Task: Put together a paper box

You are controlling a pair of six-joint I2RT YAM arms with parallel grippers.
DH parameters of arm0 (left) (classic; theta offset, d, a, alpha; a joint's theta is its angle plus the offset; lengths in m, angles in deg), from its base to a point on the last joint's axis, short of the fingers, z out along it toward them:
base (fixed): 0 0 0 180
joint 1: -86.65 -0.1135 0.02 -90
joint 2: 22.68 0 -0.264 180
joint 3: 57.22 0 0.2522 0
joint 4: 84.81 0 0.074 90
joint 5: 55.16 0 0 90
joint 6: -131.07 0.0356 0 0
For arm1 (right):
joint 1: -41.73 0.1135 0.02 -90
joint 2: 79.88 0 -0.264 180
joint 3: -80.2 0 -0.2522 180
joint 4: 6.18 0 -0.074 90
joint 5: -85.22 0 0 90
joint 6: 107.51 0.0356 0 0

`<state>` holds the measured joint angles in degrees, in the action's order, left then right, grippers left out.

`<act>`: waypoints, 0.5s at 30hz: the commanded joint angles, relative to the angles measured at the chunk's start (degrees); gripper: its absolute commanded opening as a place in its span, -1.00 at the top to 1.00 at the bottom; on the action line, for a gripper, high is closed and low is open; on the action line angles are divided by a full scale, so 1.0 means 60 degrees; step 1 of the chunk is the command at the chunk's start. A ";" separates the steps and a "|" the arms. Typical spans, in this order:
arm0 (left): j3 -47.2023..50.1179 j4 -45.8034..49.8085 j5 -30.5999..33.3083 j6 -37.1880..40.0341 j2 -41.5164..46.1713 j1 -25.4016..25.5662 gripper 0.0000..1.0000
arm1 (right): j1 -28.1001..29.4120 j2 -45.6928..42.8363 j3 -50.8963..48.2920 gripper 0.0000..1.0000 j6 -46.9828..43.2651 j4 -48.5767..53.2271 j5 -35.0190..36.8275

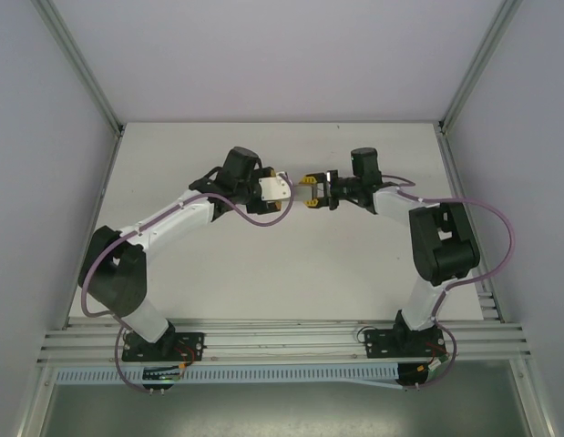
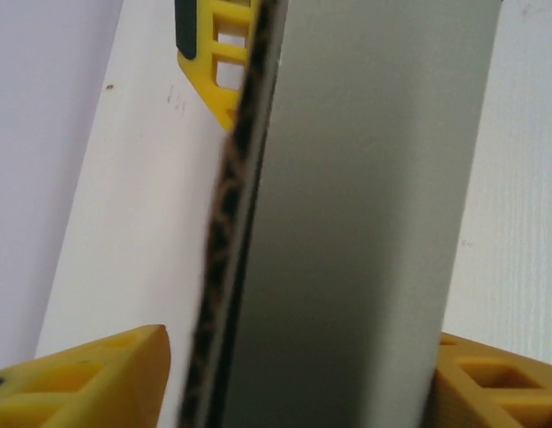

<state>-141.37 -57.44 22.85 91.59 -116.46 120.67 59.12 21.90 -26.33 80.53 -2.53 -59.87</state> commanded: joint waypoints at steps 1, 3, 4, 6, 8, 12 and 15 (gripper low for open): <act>-0.0341 0.0016 0.0014 0.0117 0.0031 -0.0045 -0.10 | 0.0098 -0.0409 0.0112 0.53 -0.0344 0.0192 -0.0647; -0.0453 0.0225 -0.0054 0.0129 -0.0028 -0.0045 -0.04 | 0.0079 -0.0486 -0.0009 0.53 -0.0304 0.0044 -0.0561; -0.0489 0.0300 -0.0102 0.0108 -0.0051 -0.0045 -0.02 | 0.0075 -0.0497 -0.0050 0.42 -0.0272 -0.0024 -0.0551; -0.0556 0.0432 -0.0154 0.0083 -0.0072 -0.0047 -0.02 | 0.0076 -0.0520 -0.0062 0.31 -0.0299 -0.0069 -0.0588; -0.0559 0.0451 -0.0209 0.0047 -0.0059 -0.0040 -0.01 | 0.0057 -0.0527 -0.0077 0.17 -0.0340 -0.0157 -0.0574; -0.0604 0.0589 -0.0334 0.0061 -0.0029 -0.0046 0.05 | -0.0001 -0.0625 -0.0132 -0.37 -0.0507 -0.0127 -0.0440; -0.0667 0.0772 -0.0448 0.0088 -0.0044 -0.0045 0.06 | -0.0185 -0.0842 -0.0083 -0.98 -0.1212 0.0423 -0.0383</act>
<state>-143.41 -54.62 21.83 92.03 -116.48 120.73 58.85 20.02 -26.79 77.56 -2.05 -60.79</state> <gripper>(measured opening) 0.505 0.959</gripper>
